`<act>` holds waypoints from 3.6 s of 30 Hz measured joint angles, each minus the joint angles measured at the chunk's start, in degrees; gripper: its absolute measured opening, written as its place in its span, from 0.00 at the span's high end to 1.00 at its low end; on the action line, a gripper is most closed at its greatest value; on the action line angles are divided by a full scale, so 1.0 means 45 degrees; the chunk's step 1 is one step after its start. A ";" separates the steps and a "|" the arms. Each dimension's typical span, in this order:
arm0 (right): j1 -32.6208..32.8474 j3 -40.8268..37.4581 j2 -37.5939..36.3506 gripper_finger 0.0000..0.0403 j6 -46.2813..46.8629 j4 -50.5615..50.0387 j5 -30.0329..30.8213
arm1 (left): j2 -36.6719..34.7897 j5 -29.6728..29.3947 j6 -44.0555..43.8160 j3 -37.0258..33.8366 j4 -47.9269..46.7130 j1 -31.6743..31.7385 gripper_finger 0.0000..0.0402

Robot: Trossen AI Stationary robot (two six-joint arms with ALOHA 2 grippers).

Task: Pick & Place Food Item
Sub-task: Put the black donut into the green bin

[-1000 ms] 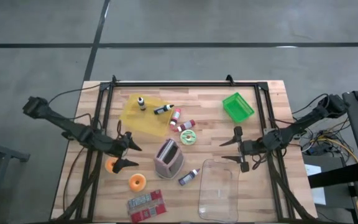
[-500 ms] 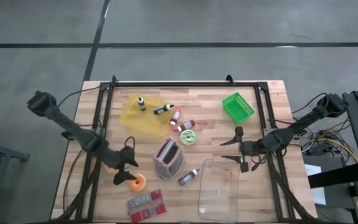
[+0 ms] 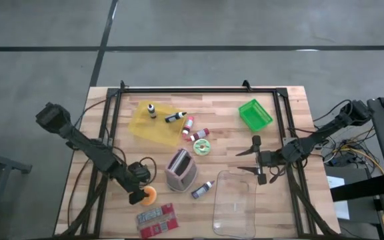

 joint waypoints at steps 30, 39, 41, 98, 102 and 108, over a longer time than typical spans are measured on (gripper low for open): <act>0.0000 0.0005 0.0005 0.45 -0.0053 0.0064 0.0058 | 0.0935 -0.0652 0.0226 0.0388 -0.0106 -0.0095 0.82; -0.0005 0.0005 0.0005 0.45 -0.0049 0.0083 0.0282 | 0.0919 -0.2225 0.1142 0.0586 -0.0239 -0.0460 0.98; -0.0005 0.0005 0.0005 0.45 -0.0049 0.0097 0.0282 | 0.0838 -0.2938 0.1357 0.0699 -0.0298 -0.0522 0.99; -0.5785 0.3801 0.2116 0.45 -0.2200 0.1172 -0.4867 | -0.3107 -0.1386 1.9154 0.2500 1.0103 0.8423 1.00; -0.6063 0.5099 0.3708 0.45 -0.2445 0.1194 -0.4877 | -0.2251 -0.0086 1.8820 0.2504 1.1256 0.9303 1.00; -0.6319 0.6672 0.5623 0.45 -0.2681 0.1243 -0.4797 | -0.1133 0.0861 1.8789 0.2510 1.2431 0.9539 1.00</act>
